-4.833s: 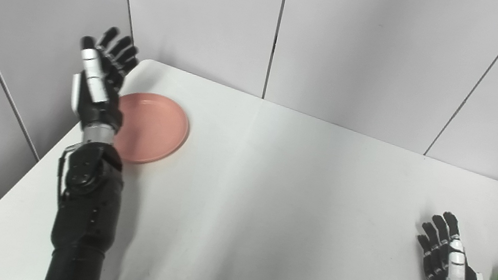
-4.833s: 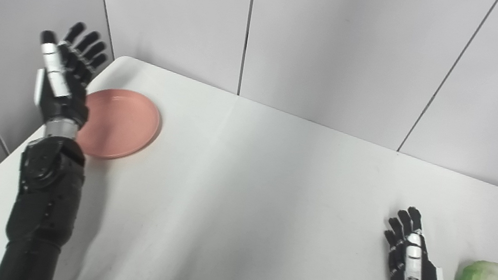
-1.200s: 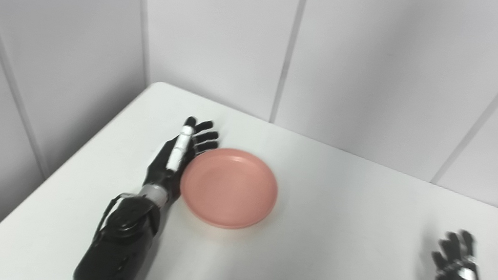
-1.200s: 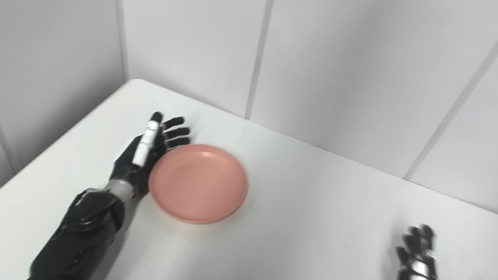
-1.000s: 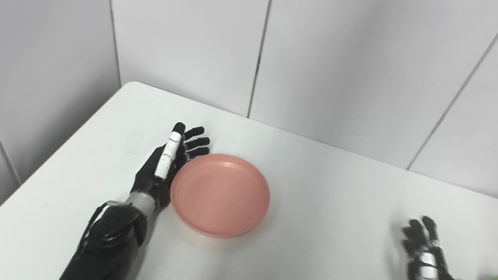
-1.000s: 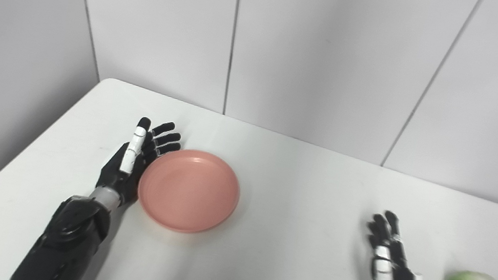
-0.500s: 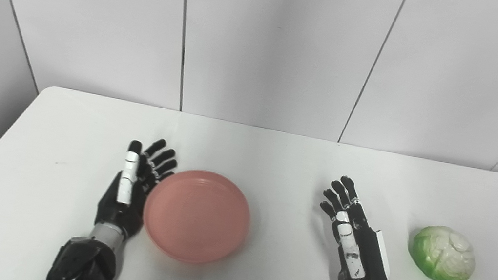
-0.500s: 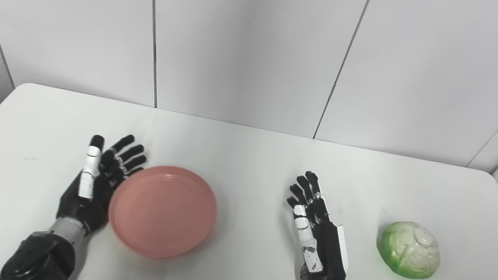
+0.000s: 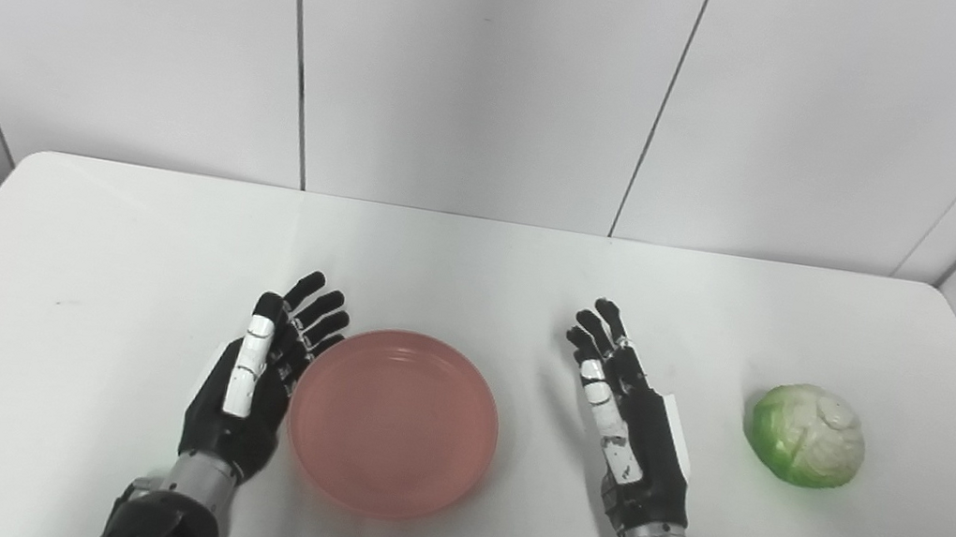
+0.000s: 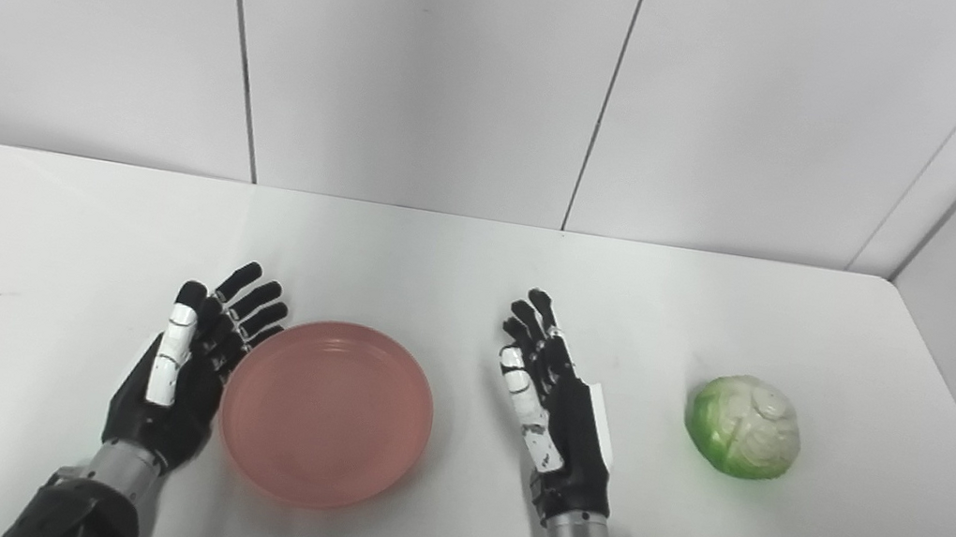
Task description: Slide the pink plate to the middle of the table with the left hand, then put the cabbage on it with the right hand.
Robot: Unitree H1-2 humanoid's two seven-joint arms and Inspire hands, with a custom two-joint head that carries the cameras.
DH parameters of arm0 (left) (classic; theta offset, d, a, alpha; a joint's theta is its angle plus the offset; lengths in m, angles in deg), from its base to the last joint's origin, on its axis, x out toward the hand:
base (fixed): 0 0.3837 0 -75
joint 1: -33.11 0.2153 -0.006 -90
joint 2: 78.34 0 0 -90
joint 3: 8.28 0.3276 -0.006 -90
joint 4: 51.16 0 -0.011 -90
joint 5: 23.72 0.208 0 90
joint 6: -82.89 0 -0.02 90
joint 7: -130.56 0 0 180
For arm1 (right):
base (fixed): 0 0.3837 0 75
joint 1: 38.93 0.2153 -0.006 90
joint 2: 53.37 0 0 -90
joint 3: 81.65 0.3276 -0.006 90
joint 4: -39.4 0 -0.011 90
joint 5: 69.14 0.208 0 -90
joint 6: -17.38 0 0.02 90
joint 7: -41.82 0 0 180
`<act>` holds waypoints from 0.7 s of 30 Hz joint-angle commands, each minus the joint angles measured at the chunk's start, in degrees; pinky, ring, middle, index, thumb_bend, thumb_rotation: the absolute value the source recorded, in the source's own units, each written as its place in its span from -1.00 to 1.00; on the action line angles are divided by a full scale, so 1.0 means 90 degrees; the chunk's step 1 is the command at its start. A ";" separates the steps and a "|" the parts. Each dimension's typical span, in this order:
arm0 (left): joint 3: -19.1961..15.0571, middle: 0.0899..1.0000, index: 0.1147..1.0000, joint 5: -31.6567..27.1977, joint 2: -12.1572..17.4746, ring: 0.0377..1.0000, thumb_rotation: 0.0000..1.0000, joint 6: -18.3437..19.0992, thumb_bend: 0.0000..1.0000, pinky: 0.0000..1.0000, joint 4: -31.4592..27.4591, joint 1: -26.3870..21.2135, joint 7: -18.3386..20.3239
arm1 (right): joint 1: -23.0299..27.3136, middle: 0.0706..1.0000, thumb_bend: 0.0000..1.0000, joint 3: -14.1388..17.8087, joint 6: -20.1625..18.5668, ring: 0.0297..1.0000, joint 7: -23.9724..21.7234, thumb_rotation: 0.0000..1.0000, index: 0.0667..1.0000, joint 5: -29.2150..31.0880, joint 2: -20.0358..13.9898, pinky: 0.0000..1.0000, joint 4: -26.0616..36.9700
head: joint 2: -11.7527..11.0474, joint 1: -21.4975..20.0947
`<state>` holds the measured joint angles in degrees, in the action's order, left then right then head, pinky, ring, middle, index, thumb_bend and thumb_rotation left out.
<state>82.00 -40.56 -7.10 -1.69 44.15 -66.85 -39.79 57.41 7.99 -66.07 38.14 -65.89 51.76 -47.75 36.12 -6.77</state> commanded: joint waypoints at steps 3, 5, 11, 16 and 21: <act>0.0289 0.84 0.81 0.0038 -0.0175 0.87 0.66 0.0029 0.49 0.91 -0.0309 0.0201 0.0125 | 0.0159 0.80 0.31 -0.0059 0.0014 0.79 0.0073 0.57 0.86 -0.0165 0.0023 0.85 0.0227 | 0.0026 -0.0115; 0.0422 0.88 0.86 0.0079 -0.0162 0.90 0.64 -0.0030 0.46 0.95 -0.0286 0.0252 0.0213 | 0.0158 0.79 0.30 -0.0053 0.0021 0.78 0.0067 0.57 0.86 -0.0124 0.0020 0.86 0.0224 | 0.0034 -0.0087; 0.0751 0.92 0.90 0.0318 -0.0260 0.93 0.64 -0.0297 0.41 0.96 -0.0158 0.0344 0.0263 | 0.0135 0.77 0.28 0.0033 0.0064 0.76 0.0014 0.55 0.83 0.0097 -0.0045 0.86 0.0252 | 0.0093 0.0281; 0.0946 1.00 0.99 0.0510 -0.0434 1.00 0.68 -0.0443 0.41 1.00 -0.0131 0.0360 0.0156 | 0.0126 0.80 0.28 0.0169 -0.0054 0.78 -0.0114 0.47 0.84 0.0508 -0.0189 0.89 0.0298 | 0.0098 0.0545; 0.1070 1.00 1.00 0.0813 -0.0593 1.00 0.67 -0.0518 0.43 1.00 -0.0104 0.0381 0.0016 | 0.0125 0.80 0.29 0.0257 0.0053 0.78 -0.0230 0.47 0.83 0.0717 -0.0354 0.78 0.0186 | 0.0071 0.0714</act>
<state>90.86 -34.38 -12.12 -5.24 43.83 -63.21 -39.68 57.41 10.03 -67.00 36.93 -60.18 48.98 -47.31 36.83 -0.35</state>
